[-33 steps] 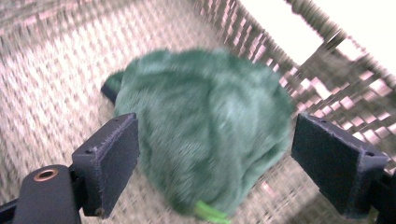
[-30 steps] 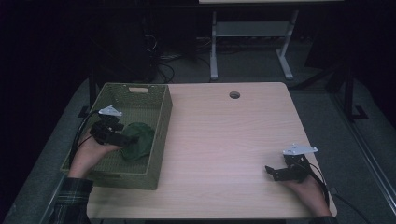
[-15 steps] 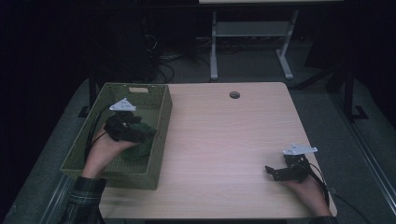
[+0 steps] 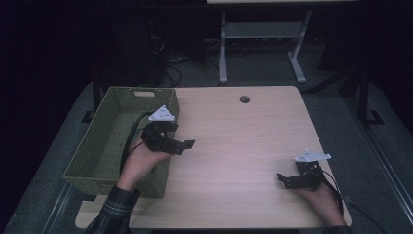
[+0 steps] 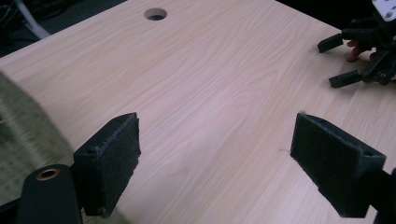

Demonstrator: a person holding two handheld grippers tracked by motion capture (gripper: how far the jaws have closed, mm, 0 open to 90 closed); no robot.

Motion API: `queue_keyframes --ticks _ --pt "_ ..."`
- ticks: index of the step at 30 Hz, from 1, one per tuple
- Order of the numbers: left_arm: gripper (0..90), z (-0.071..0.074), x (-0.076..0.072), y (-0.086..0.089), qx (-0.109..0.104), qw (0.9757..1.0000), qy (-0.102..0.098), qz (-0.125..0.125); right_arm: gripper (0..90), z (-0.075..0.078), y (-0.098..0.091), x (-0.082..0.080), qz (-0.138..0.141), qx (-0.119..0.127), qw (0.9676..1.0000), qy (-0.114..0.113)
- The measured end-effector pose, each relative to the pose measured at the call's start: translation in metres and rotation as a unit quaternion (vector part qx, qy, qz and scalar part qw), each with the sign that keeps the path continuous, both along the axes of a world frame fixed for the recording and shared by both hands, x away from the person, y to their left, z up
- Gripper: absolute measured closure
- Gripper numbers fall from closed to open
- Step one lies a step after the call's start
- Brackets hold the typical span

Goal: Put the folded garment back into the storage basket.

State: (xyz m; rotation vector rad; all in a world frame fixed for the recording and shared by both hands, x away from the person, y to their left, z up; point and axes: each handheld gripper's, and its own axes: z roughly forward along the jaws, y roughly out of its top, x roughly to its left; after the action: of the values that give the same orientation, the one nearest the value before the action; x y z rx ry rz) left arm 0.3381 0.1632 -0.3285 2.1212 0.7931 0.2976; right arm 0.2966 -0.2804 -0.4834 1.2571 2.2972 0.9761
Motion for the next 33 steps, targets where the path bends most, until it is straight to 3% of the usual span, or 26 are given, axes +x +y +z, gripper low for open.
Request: queue_keyframes --ticks 8,12,22,23,25,26,33 --pt "15.1 -0.015 -0.004 -0.031 0.0 0.9999 0.003 -0.017 4.8 0.0 0.0 0.0 0.0 0.0 1.0 0.0" --pt "15.1 -0.031 -0.008 -0.049 0.002 0.9997 0.006 -0.024 4.8 0.0 0.0 0.0 0.0 0.0 1.0 0.0" --pt "15.0 -0.066 -0.012 -0.065 0.008 0.9998 0.007 -0.019 4.8 0.0 0.0 0.0 0.0 -0.001 1.0 0.0" --pt "15.0 -0.076 -0.012 -0.068 0.016 0.9997 0.009 -0.017 4.9 0.0 0.0 0.0 0.0 -0.001 1.0 0.0" --pt "15.0 -0.081 -0.012 -0.07 0.021 0.9996 0.01 -0.017 4.8 0.0 0.0 0.0 0.001 -0.001 1.0 0.0" --pt "14.9 -0.09 -0.013 -0.072 0.033 0.9993 0.011 -0.018 4.8 0.0 0.0 0.0 0.0 -0.001 1.0 0.0" --pt "15.0 -0.121 -0.014 -0.079 0.075 0.997 0.016 -0.01 4.8 0.0 0.0 0.0 0.0 -0.001 1.0 0.0"
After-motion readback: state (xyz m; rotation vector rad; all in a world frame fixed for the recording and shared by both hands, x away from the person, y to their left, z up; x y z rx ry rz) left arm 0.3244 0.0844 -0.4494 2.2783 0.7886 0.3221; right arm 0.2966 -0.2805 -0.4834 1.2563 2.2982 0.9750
